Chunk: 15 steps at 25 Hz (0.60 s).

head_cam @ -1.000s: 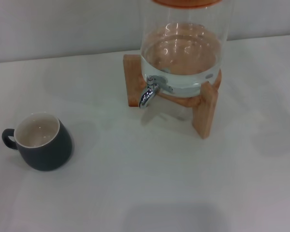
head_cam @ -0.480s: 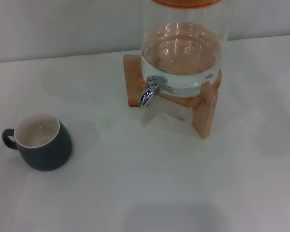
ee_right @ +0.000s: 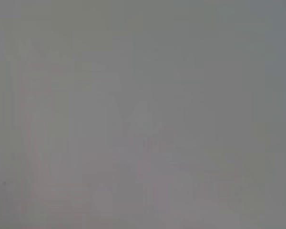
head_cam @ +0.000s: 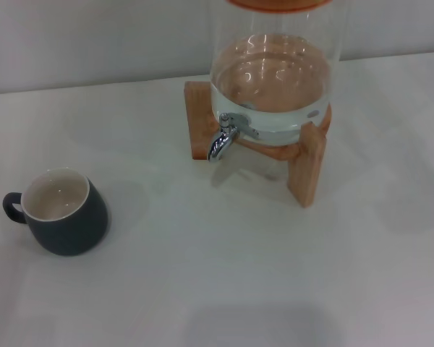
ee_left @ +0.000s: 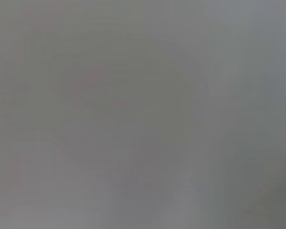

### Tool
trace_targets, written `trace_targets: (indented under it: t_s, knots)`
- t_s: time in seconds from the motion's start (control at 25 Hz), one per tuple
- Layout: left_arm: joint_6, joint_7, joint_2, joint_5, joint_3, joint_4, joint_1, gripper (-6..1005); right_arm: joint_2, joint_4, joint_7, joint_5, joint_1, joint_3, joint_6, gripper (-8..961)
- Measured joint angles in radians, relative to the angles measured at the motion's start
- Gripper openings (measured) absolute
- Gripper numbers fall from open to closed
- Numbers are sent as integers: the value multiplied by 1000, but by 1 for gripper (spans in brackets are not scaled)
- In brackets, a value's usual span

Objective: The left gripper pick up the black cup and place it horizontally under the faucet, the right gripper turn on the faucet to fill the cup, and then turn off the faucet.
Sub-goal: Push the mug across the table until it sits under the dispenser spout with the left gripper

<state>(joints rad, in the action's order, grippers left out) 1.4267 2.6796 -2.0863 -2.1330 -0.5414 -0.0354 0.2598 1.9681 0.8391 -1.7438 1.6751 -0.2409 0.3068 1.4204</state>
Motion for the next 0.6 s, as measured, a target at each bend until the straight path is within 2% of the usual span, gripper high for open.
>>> trace_targets:
  t_s: [0.32, 0.6]
  knots:
    - [-121, 12, 0, 124, 0, 1, 53, 879, 0, 0, 3, 0, -1, 0, 0, 762]
    - [-147, 31, 0, 138, 0, 1, 64, 879, 1, 0, 4, 1, -2, -3, 1, 762]
